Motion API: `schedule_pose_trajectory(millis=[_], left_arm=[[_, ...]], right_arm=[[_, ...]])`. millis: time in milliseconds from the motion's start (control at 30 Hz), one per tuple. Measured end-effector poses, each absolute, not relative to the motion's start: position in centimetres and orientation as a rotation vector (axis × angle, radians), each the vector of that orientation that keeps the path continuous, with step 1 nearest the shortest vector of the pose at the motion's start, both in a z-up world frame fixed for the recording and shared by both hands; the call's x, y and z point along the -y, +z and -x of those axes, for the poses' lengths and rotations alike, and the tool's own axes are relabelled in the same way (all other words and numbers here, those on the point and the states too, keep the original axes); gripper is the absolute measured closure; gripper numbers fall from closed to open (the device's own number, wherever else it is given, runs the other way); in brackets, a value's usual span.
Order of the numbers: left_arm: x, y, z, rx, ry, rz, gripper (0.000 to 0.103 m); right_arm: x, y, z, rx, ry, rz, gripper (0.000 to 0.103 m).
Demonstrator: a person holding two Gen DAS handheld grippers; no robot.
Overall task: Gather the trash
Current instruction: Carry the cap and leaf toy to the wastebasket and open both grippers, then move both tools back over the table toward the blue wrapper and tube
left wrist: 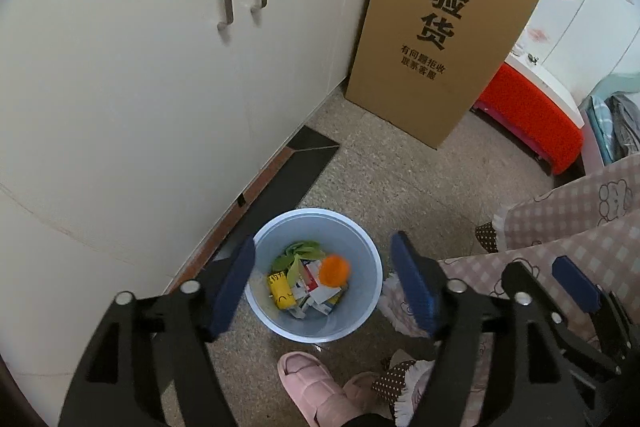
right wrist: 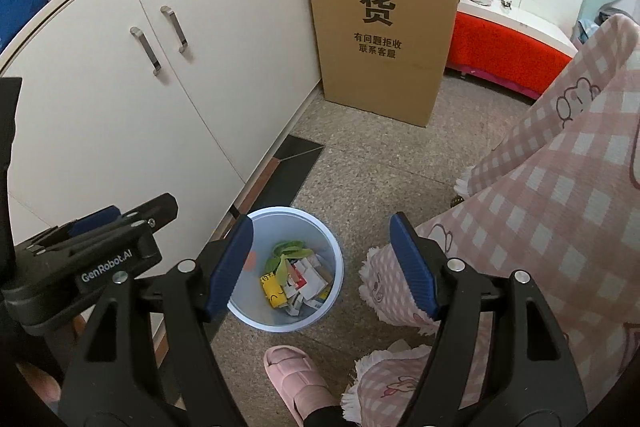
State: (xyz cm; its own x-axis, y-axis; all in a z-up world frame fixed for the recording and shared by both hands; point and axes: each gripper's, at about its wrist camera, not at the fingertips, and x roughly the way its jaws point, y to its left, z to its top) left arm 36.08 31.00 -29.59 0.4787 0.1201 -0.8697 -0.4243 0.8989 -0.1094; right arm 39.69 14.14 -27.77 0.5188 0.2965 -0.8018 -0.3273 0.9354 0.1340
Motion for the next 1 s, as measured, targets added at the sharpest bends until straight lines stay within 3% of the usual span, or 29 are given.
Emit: schedule_pose_trajectory(millis=[600,1000], left_arm=[[-31.2,-28.1,-33.9,-1.008,0.376,0.288,0.030],[-31.0,-18.0,-26.8,-0.788,0.477,0.281,0.027]], right_arm=[[-15.0,-26.1,-38.2,-0.946,0.427,0.052,0.033],[-12.4,-16.3,-31.7,-0.787,0.512,0.015,0.033]])
